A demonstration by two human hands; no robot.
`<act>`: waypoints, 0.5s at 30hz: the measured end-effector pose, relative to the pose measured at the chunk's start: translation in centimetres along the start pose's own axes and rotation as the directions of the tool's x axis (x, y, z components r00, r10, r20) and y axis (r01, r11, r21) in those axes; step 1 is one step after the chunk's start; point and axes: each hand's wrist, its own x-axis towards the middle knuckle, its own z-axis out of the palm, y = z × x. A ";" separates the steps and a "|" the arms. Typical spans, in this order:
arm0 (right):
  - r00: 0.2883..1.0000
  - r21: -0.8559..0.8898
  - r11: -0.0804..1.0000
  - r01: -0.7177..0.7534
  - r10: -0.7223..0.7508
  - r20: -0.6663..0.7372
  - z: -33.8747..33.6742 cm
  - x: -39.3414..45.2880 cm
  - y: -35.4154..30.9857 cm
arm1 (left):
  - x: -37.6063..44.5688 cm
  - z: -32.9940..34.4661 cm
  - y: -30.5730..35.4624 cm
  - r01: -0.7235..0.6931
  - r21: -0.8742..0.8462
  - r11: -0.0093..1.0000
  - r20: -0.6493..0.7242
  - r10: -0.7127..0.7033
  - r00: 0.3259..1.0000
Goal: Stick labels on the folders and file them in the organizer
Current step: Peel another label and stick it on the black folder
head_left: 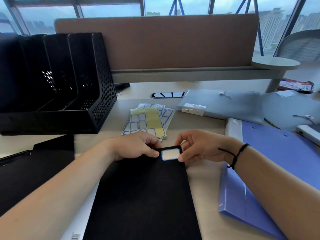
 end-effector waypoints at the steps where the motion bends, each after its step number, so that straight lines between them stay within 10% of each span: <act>1: 1.000 -0.025 1.000 -0.018 0.018 0.016 0.0 0.0 -0.4 | 0.0 -0.1 0.0 0.009 -0.003 1.000 -0.001 -0.009 1.000; 9: 0.992 0.068 0.998 0.014 -0.022 0.126 1.7 -1.1 -2.0 | -2.9 -1.3 1.4 0.014 0.172 0.985 -0.348 0.047 0.936; 15: 0.949 0.363 0.881 0.303 -0.314 -0.031 2.1 -3.1 -1.4 | -9.3 -3.4 -1.7 0.136 0.215 0.967 -0.734 0.068 0.675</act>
